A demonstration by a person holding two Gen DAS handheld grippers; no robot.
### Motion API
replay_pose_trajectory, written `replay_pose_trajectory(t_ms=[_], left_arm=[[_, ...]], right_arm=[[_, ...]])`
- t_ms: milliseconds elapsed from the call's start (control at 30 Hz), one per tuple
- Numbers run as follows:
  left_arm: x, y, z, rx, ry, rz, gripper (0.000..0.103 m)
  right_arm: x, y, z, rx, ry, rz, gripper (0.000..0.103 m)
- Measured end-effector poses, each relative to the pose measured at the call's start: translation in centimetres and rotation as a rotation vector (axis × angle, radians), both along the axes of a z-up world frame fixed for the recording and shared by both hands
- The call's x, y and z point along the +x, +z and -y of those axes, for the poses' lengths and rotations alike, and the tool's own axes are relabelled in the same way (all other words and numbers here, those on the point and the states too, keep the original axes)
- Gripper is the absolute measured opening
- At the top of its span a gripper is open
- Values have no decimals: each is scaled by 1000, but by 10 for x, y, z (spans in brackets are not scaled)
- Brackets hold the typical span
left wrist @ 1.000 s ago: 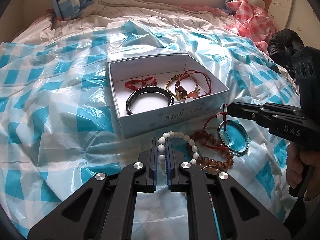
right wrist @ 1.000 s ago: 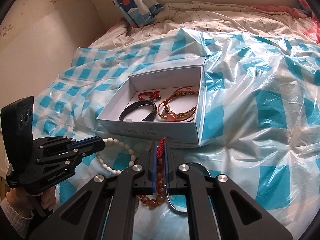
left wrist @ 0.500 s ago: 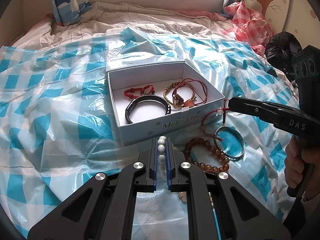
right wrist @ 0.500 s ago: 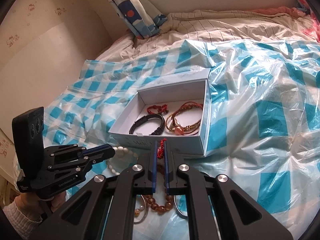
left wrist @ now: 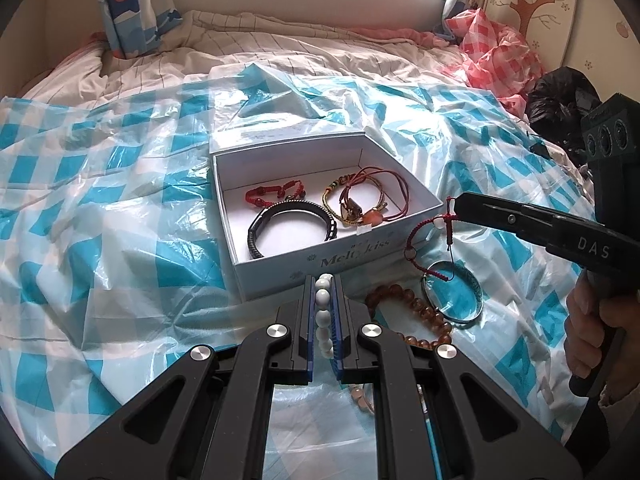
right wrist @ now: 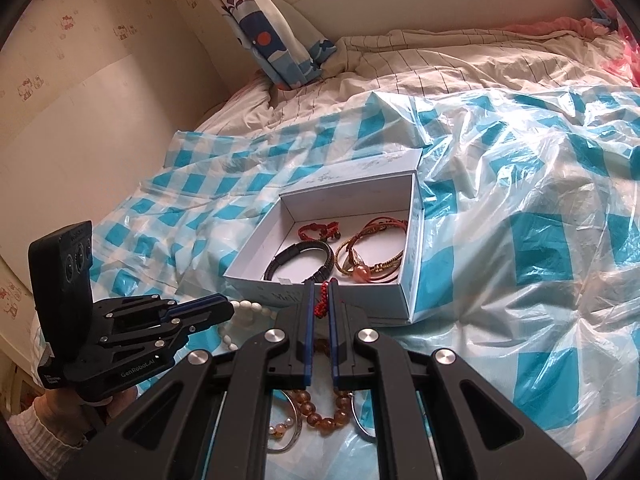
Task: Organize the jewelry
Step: 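Lift both held bead bracelets toward the white box, then lower both bracelets into the white box and open both grippers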
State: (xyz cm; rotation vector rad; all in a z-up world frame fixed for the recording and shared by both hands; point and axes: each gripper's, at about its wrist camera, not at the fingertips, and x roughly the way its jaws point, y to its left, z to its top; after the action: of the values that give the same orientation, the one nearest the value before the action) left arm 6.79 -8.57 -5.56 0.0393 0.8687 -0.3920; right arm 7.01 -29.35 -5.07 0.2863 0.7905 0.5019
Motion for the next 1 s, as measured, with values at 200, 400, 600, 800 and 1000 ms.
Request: replay_pose_trajectory(t_ms=[200,400,600,800,1000], left_arm=[[-2,9,2,-25,-13,23,7],[0,20,3,-55,-11,42,7],[7,38,6,-97,-11,69,7],[17,56,8,-138,6,101,7],[38,59,6,-204,36,98,7]], right_arm=[[-3,9,0,39,11,44,7],[-4,19,1,65,11,82,7],[2,31,-5,76,14,122,7],[11,41,-1,94,-5,133,7],[26,42,-2,86,-1,121,7]])
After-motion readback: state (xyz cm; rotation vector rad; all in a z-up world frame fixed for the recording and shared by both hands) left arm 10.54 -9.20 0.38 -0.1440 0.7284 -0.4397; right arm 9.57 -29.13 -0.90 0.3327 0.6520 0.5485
